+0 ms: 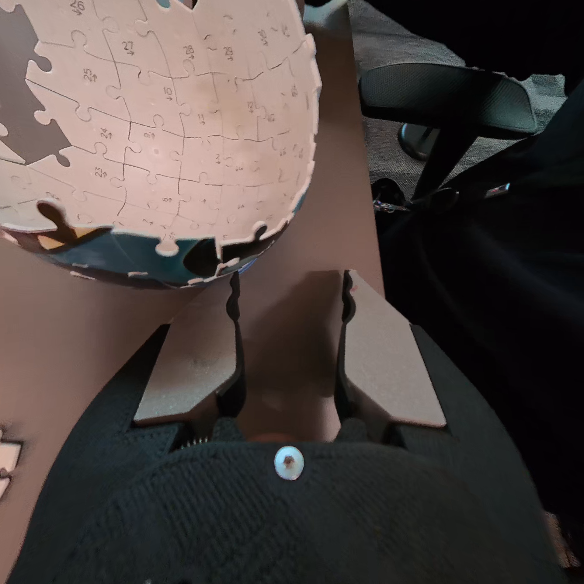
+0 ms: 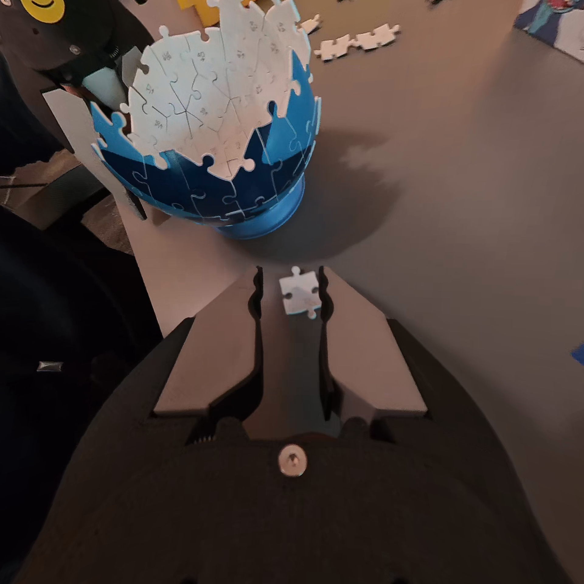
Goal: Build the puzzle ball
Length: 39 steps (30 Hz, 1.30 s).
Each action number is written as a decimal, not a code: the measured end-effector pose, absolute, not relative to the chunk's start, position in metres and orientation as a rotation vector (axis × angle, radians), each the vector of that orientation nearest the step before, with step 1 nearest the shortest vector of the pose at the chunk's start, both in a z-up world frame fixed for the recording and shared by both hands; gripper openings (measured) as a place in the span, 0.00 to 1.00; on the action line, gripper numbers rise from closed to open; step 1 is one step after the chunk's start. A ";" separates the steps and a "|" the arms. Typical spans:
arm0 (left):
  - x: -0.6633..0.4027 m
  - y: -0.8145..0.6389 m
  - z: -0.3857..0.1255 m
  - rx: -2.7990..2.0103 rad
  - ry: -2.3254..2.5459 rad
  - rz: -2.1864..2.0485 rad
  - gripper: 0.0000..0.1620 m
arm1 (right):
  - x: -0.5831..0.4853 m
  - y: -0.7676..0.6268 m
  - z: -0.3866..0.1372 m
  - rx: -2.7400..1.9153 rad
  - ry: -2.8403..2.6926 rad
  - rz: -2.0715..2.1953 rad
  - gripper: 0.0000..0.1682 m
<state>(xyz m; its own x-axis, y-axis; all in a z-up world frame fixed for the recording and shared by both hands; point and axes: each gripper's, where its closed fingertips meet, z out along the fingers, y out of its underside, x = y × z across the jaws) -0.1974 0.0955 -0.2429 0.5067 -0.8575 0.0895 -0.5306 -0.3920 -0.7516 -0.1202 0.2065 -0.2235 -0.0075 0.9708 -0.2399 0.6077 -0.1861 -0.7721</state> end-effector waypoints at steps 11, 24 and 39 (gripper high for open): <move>-0.188 0.113 -0.242 -2.087 1.117 -0.669 0.39 | -0.096 0.221 -0.234 -1.850 -1.668 0.975 0.23; -0.195 0.099 -0.244 -2.098 1.115 -0.635 0.43 | -0.111 0.201 -0.247 -1.837 -1.771 1.020 0.00; -0.202 0.089 -0.244 -2.109 1.090 -0.631 0.43 | -0.110 0.194 -0.240 -1.569 -1.957 0.919 0.29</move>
